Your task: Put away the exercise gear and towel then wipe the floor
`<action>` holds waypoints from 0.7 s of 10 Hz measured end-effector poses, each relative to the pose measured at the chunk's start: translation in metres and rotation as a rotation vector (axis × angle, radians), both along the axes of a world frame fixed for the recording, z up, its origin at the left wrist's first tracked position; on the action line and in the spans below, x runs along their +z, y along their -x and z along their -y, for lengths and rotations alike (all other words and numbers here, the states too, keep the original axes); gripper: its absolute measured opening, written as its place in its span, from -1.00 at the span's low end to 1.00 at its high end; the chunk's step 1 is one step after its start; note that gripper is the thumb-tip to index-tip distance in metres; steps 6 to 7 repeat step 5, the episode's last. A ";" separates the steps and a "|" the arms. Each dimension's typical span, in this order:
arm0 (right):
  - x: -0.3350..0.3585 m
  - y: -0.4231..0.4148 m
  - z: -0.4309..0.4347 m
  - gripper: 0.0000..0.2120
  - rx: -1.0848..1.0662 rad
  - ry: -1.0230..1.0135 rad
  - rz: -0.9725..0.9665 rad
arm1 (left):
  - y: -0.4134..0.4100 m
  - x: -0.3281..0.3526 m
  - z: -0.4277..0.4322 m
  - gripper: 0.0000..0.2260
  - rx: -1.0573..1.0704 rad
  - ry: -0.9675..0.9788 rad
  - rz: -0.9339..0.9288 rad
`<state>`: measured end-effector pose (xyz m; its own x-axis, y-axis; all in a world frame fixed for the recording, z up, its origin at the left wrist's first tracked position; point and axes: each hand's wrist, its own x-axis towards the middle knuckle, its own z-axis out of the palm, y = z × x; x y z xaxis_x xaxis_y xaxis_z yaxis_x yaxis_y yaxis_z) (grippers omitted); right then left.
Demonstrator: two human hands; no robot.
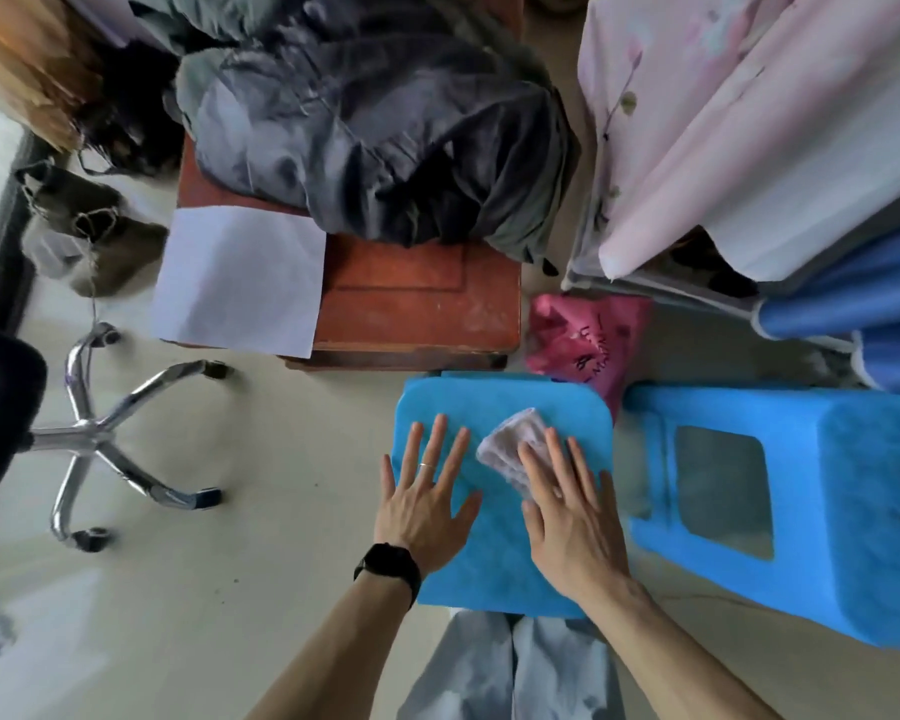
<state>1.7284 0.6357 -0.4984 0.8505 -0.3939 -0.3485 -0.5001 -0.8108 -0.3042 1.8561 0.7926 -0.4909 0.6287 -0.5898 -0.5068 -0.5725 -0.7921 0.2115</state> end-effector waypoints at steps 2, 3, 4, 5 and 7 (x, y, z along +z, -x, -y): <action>0.001 0.003 0.006 -0.35 0.096 0.046 -0.064 | 0.000 -0.005 -0.001 -0.38 -0.005 -0.029 -0.032; 0.017 -0.002 0.011 -0.24 0.117 0.004 -0.158 | -0.002 -0.002 0.001 -0.37 -0.013 -0.061 -0.055; 0.035 -0.018 0.020 -0.24 0.150 -0.096 -0.317 | -0.006 0.005 0.004 -0.35 -0.050 -0.129 -0.089; 0.068 -0.046 0.039 -0.47 0.058 -0.273 -0.343 | -0.006 0.013 0.008 -0.31 -0.089 -0.162 -0.092; 0.068 -0.046 0.039 -0.47 0.058 -0.273 -0.343 | -0.006 0.013 0.008 -0.31 -0.089 -0.162 -0.092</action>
